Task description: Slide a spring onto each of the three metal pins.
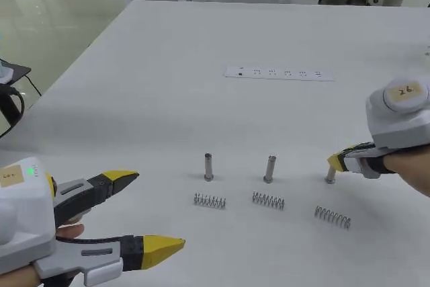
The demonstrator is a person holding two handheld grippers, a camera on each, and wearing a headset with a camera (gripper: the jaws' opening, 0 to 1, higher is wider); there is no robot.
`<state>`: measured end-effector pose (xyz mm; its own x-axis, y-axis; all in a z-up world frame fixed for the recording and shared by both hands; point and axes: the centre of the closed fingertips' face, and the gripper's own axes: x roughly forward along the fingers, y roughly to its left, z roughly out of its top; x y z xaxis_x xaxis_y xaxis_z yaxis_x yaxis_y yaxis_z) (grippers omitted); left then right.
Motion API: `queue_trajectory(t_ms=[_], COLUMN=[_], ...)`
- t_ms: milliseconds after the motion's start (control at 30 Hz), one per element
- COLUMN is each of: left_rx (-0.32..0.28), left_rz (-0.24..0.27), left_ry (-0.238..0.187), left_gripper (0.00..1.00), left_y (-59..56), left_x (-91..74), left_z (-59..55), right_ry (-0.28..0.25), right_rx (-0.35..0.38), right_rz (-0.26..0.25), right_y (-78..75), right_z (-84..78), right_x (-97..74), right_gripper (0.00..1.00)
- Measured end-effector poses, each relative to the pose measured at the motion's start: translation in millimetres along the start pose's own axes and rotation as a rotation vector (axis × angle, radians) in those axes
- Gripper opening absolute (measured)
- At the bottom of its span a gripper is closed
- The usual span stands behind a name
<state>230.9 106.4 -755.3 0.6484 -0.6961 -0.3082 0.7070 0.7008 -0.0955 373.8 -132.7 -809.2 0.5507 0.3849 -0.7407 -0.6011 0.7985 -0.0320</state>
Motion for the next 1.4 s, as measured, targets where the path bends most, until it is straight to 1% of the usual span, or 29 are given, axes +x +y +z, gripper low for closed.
queue_trajectory(t_ms=[267,500,633,933,1200,1400], left_rx=[0.002,0.004,0.004,0.002,0.004,0.006], left_rz=[-0.001,-0.001,-0.001,0.000,-0.002,-0.004], left_ry=[0.002,0.006,0.008,0.007,0.002,0.000], left_gripper=[0.75,0.75,0.75,0.75,0.75,0.73], left_y=[-0.3,-0.3,-0.2,0.0,-0.2,-0.7], left_x=[0.6,0.5,0.5,0.2,-0.2,-0.5], left_z=[-0.2,-0.9,-1.1,-1.3,-0.4,-0.1], right_ry=[0.003,0.002,0.011,0.010,0.001,-0.017], right_rx=[-0.005,-0.022,-0.040,-0.054,-0.060,-0.061], right_rz=[0.001,0.002,0.003,0.007,0.007,0.003], right_y=[-0.7,-1.2,-1.1,-0.6,0.7,0.6], right_z=[-1.8,-2.3,-2.8,-2.0,-1.7,-0.4], right_x=[-1.3,-1.0,0.2,0.6,-2.3,-7.2], right_gripper=[0.06,0.06,0.06,0.09,0.12,0.13])
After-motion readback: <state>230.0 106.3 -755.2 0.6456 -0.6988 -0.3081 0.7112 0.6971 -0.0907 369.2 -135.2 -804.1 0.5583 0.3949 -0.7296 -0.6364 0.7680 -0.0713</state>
